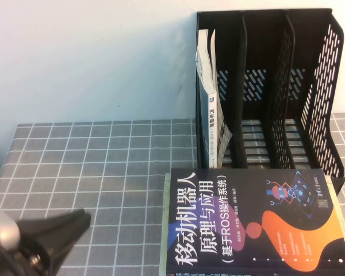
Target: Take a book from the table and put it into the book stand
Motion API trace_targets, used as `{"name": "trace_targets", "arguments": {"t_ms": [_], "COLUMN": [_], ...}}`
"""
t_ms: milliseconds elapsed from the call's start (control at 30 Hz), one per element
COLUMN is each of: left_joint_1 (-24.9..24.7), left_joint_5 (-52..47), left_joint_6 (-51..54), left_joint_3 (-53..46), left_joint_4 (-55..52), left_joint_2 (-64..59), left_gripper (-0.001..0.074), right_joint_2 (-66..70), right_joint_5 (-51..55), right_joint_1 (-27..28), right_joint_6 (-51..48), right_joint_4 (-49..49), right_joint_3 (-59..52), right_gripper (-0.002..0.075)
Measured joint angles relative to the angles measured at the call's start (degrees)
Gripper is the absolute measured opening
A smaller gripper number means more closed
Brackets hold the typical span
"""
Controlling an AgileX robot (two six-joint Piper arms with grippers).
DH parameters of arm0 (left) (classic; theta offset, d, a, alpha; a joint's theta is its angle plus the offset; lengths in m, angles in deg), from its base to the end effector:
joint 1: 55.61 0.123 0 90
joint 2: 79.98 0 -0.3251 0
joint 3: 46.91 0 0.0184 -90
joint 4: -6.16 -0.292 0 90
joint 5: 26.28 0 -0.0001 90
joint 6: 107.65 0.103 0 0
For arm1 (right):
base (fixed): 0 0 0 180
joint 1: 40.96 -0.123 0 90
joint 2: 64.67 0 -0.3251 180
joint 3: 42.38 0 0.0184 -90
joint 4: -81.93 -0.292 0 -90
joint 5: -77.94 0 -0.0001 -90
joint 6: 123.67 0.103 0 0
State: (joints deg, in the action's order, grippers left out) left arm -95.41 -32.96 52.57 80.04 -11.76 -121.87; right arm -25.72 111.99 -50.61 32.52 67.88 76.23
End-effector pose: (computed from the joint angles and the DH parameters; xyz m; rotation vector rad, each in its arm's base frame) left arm 0.1187 -0.0941 0.3130 0.5567 1.7061 -0.4946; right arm 0.1076 0.0325 0.2226 -0.5056 2.2712 0.1375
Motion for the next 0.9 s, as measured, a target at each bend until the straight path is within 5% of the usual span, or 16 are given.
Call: {"name": "trace_targets", "arguments": {"t_ms": [400,900], "left_joint_1": [2.1,30.7], "left_joint_5": [-1.1,-5.9], "left_joint_6": [-1.7,-12.6], "left_joint_3": [-11.4,-26.3], "left_joint_4": [0.0,7.1], "left_joint_2": [6.0,35.6], "left_gripper": [0.0001,0.0001], "right_joint_2": [0.0,0.0], "right_joint_5": [0.2,0.2], "right_joint_1": [0.0,0.0], "right_joint_6": [0.0,0.0], "right_joint_4": [0.0,0.0], "right_joint_3": [0.0,0.0], "right_gripper": [-0.0003,-0.0003]}}
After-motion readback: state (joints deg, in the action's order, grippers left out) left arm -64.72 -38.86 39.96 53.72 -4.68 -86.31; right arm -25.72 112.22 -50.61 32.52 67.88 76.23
